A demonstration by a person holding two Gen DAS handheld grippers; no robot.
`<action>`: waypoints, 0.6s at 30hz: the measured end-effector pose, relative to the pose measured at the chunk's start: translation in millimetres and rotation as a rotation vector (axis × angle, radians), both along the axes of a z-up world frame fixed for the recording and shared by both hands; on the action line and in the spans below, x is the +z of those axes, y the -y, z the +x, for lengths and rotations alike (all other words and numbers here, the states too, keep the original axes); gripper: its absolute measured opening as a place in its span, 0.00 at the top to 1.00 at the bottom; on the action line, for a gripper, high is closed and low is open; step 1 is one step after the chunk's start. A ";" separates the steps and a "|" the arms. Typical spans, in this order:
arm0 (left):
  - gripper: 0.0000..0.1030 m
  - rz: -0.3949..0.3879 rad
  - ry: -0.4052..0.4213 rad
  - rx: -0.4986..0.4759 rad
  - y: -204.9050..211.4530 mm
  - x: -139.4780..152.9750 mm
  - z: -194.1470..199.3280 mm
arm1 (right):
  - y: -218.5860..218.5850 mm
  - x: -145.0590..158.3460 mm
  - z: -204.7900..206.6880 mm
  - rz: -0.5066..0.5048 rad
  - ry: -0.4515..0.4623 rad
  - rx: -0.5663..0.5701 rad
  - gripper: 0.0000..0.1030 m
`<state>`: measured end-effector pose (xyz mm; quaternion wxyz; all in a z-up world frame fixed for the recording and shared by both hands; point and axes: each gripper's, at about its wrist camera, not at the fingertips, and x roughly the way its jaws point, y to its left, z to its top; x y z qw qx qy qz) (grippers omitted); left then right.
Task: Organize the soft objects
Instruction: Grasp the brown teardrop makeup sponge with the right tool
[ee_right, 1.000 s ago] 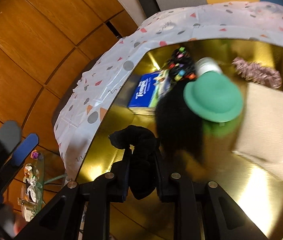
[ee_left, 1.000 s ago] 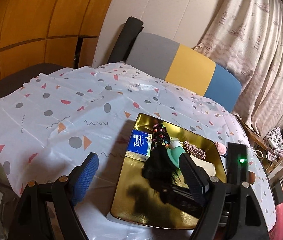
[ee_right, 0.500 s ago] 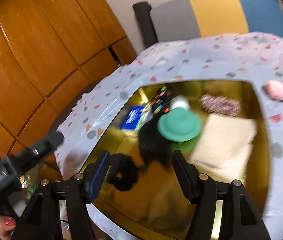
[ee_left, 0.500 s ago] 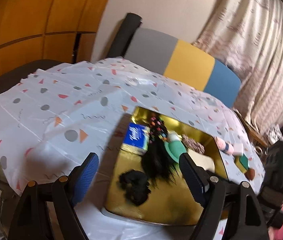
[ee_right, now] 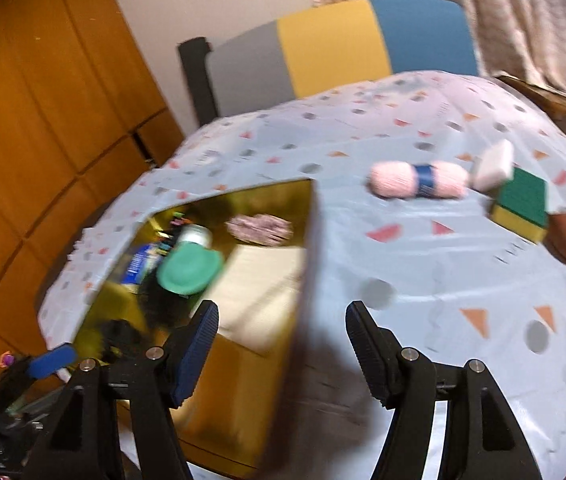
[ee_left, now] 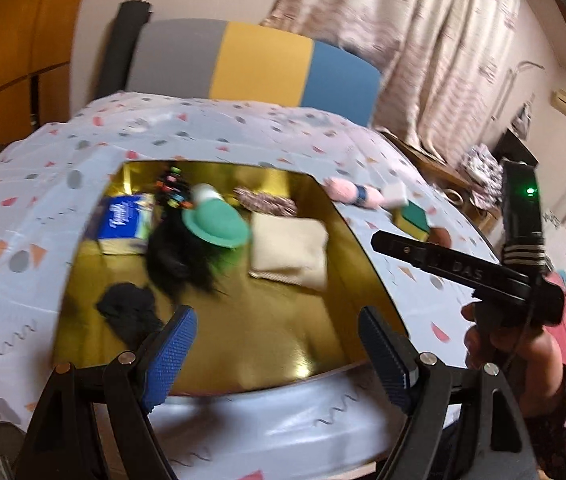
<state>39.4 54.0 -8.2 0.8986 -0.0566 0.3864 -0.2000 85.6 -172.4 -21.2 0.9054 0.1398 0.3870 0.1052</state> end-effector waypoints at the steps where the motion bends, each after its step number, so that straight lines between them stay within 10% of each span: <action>1: 0.19 0.000 -0.006 -0.013 4.7 -1.5 -1.6 | 6.0 -4.1 -3.6 -0.007 -0.008 -0.009 0.35; 18: 0.19 -0.058 -0.056 -0.232 110.5 2.6 -9.9 | 148.7 -47.3 -26.2 -0.147 -0.064 -0.334 0.34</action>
